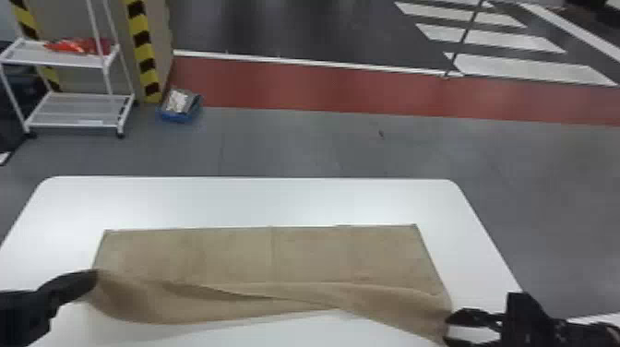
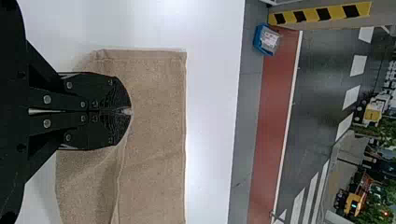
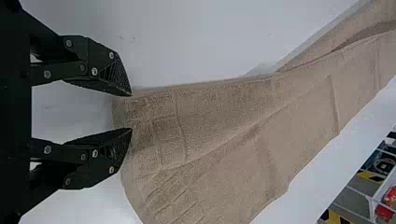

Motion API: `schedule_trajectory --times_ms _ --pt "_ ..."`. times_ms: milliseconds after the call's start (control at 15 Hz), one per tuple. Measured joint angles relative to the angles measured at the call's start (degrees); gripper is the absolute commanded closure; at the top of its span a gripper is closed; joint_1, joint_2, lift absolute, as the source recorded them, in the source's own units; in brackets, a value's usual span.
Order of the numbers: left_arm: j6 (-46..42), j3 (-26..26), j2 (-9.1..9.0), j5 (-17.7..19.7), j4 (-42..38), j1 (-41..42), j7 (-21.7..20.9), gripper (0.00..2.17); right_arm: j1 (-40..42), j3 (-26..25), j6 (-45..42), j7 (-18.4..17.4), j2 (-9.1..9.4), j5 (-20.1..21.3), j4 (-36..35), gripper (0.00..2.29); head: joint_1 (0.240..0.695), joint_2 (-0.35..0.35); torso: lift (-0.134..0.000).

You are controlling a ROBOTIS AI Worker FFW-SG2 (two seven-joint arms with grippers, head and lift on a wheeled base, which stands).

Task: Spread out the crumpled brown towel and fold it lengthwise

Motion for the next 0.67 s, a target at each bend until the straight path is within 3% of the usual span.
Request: schedule_trajectory --times_ms 333,533,667 --pt "0.0 -0.6 -0.05 0.0 0.3 -0.6 0.1 1.39 -1.8 1.2 0.8 -0.3 -0.59 0.8 3.9 0.74 0.695 -0.203 0.000" --pt "0.0 -0.6 -0.06 0.0 0.4 -0.7 0.0 1.39 -2.6 1.9 2.5 -0.1 -0.66 0.9 4.3 1.25 0.695 -0.201 0.000" --pt "0.0 -0.4 -0.03 0.0 0.4 -0.6 0.0 1.39 -2.7 1.8 3.1 0.3 -0.66 0.7 3.8 1.37 0.695 -0.199 0.000"
